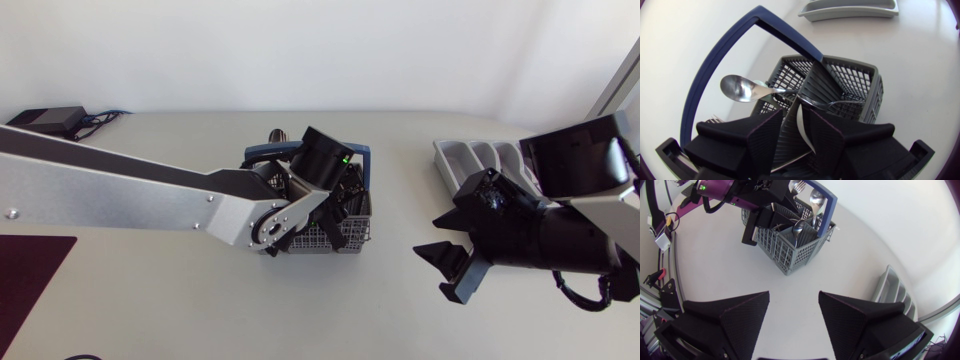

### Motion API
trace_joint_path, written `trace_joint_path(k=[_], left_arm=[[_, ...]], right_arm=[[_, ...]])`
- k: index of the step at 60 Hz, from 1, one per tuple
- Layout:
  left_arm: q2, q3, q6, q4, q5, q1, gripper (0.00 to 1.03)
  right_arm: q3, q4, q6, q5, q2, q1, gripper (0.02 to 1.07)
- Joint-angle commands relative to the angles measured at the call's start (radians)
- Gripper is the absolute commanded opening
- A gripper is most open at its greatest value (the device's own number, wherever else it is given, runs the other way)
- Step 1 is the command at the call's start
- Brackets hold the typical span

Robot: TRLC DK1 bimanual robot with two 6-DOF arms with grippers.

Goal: Sort the cutlery from the basket into the organizer compartments.

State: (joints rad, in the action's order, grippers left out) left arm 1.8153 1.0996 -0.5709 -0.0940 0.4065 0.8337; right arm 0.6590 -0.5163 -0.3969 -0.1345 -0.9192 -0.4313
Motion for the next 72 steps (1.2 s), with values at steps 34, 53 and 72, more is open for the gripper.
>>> trace_joint_path(k=[34,53,72], left_arm=[[0.098,0.092,-0.009,0.135,0.031,0.002,0.10],[0.067,0.034,0.002,0.102,0.031,0.007,0.04],[-0.094,-0.149,-0.004,-0.090,0.025,0.010,0.04]], right_arm=[[-0.025,-0.011,0.012,-0.002,0.022,-0.034,0.74],[-0.029,-0.016,0.016,0.004,0.026,-0.043,0.74],[-0.039,-0.008,0.020,0.006,0.023,-0.044,0.74]])
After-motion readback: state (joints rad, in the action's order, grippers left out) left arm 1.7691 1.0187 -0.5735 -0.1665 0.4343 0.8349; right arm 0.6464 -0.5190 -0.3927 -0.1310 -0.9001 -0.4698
